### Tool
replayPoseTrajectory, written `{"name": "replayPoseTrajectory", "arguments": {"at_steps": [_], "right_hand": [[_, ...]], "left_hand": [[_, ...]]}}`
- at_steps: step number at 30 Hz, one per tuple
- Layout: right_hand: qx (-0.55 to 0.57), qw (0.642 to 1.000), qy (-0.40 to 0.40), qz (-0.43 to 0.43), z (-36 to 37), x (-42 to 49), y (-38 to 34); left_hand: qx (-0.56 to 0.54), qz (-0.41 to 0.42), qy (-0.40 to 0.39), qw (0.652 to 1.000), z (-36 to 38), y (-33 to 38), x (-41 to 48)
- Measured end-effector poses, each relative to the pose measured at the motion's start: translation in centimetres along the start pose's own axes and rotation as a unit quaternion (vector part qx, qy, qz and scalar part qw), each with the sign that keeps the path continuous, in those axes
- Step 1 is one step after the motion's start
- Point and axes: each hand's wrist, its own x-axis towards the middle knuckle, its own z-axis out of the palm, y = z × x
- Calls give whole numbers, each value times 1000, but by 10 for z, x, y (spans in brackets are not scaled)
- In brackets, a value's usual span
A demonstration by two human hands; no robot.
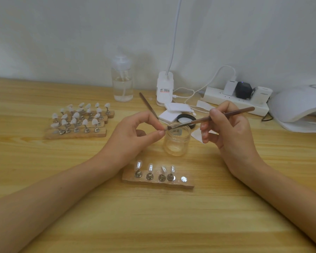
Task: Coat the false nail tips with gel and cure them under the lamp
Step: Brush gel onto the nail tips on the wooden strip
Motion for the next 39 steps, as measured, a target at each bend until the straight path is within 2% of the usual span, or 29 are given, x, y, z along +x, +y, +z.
{"name": "replayPoseTrajectory", "arguments": {"at_steps": [3, 8, 13, 17, 22, 26, 31, 35, 39], "right_hand": [[-2, 1000, 29, 10, -2, 1, 0], [8, 1000, -2, -5, 1, -1, -1], [6, 1000, 27, 1, -2, 0, -1], [6, 1000, -6, -13, 1, -1, -2], [-2, 999, 33, 1, -1, 0, -1], [4, 1000, 1, -13, 1, -1, -2], [-1, 1000, 31, -1, -1, -1, -1], [7, 1000, -2, -14, 2, -2, -3], [-9, 1000, 27, 1, 0, -1, -1]], "left_hand": [[-10, 1, -4, 1000, 0, 1, 0], [5, 3, -1, 1000, 1, 2, 0], [18, -10, -6, 1000, 0, 4, 1], [16, -23, -10, 1000, -1, 7, 0], [12, -35, -8, 999, 0, 9, -1], [7, -38, -7, 999, 0, 10, -1], [-4, -37, -11, 999, 0, 9, -1], [-15, -41, -9, 999, 0, 9, -1], [-23, -44, -10, 999, 0, 10, -1]]}}
